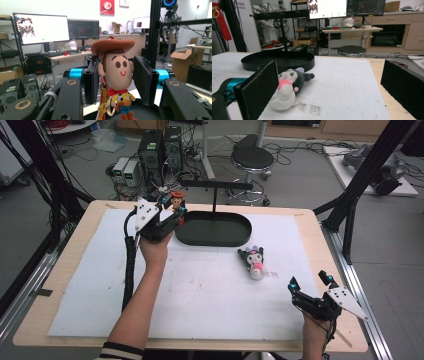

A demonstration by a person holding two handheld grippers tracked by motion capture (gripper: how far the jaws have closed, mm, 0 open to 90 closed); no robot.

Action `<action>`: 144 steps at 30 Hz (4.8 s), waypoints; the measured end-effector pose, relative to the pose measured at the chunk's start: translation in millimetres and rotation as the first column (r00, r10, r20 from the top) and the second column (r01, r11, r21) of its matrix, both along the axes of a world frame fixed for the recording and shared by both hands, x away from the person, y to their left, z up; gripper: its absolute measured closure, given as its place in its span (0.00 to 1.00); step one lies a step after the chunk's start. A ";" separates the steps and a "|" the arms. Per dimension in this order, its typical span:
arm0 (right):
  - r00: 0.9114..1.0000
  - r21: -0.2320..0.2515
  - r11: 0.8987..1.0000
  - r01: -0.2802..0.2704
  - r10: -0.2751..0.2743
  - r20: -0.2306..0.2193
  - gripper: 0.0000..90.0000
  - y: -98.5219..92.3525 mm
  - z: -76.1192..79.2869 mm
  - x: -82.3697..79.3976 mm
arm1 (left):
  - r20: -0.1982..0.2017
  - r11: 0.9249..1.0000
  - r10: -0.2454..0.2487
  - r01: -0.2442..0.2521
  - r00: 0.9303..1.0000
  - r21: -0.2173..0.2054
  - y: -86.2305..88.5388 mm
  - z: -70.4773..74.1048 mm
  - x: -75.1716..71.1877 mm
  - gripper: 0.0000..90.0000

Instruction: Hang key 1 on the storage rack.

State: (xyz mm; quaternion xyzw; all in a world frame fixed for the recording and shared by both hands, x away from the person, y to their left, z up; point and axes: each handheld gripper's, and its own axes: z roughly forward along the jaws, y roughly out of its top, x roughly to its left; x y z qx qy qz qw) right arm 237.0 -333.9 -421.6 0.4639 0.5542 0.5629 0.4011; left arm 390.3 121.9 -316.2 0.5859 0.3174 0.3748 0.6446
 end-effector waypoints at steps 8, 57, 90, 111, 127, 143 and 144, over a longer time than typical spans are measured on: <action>1.000 -0.005 1.000 0.001 -0.001 -0.005 0.01 -0.7 -1.1 0.6 | -0.014 1.000 -0.013 0.014 1.000 0.029 -5.9 4.0 20.7 0.63; 0.999 -0.016 1.000 0.013 -0.014 -0.043 0.01 -3.9 -10.2 6.7 | -0.092 0.999 -0.010 0.013 0.996 0.033 -3.8 -16.7 87.9 0.63; 0.997 -0.037 0.999 0.007 -0.010 -0.074 0.01 0.8 -14.7 10.5 | -0.093 0.999 0.029 -0.026 0.995 0.033 -3.2 -26.2 100.8 0.63; 0.996 -0.047 0.999 0.009 -0.013 -0.085 0.01 1.2 -17.2 12.1 | -0.126 0.998 0.065 -0.064 0.990 0.013 9.0 -39.1 113.1 0.62; 0.997 -0.042 0.999 0.005 -0.008 -0.079 0.01 0.9 -16.8 11.7 | -0.150 0.994 0.108 -0.111 0.983 -0.008 8.6 -36.3 110.6 0.36; 0.998 -0.036 0.999 -0.003 0.000 -0.068 0.01 3.5 -13.4 10.6 | -0.183 0.993 0.114 -0.111 0.977 0.027 23.2 -27.1 86.8 0.02; 0.998 -0.035 0.999 -0.005 0.003 -0.069 0.01 3.9 -13.1 10.5 | -0.173 0.993 0.117 -0.113 0.978 0.034 24.4 -25.7 83.8 0.02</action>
